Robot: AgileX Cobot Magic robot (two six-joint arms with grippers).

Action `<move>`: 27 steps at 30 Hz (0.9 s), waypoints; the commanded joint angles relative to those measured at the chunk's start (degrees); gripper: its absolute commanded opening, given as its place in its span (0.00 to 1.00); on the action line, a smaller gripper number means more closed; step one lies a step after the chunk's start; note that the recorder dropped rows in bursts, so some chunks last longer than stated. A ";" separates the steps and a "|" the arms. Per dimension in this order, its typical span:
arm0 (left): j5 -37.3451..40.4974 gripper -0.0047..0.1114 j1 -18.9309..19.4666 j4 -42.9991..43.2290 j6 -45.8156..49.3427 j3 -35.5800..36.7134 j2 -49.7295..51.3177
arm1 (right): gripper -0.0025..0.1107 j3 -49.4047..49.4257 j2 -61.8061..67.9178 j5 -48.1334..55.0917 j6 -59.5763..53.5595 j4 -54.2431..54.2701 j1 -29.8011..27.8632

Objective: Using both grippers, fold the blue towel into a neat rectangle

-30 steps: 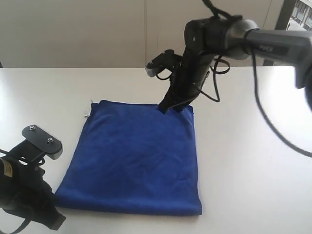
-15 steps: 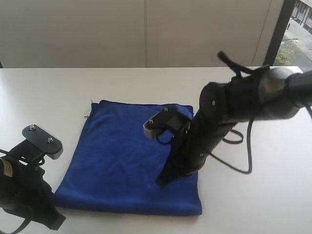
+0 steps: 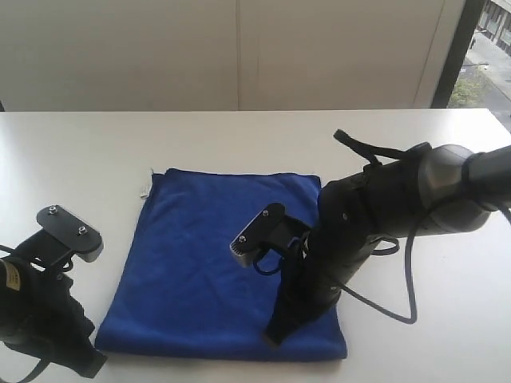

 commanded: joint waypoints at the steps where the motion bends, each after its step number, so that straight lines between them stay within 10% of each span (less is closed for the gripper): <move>1: 0.75 0.04 -0.33 -0.59 0.30 0.49 -0.41 | 0.02 2.40 1.12 9.38 0.85 -4.82 -0.22; 16: -0.85 0.04 -2.37 -0.59 3.46 -4.37 -1.56 | 0.02 -0.69 -12.12 11.60 -4.40 -8.71 -0.22; 27: 31.52 0.04 -6.57 -1.84 33.45 -23.51 1.43 | 0.02 -2.74 -22.03 31.78 -12.91 -6.86 -0.22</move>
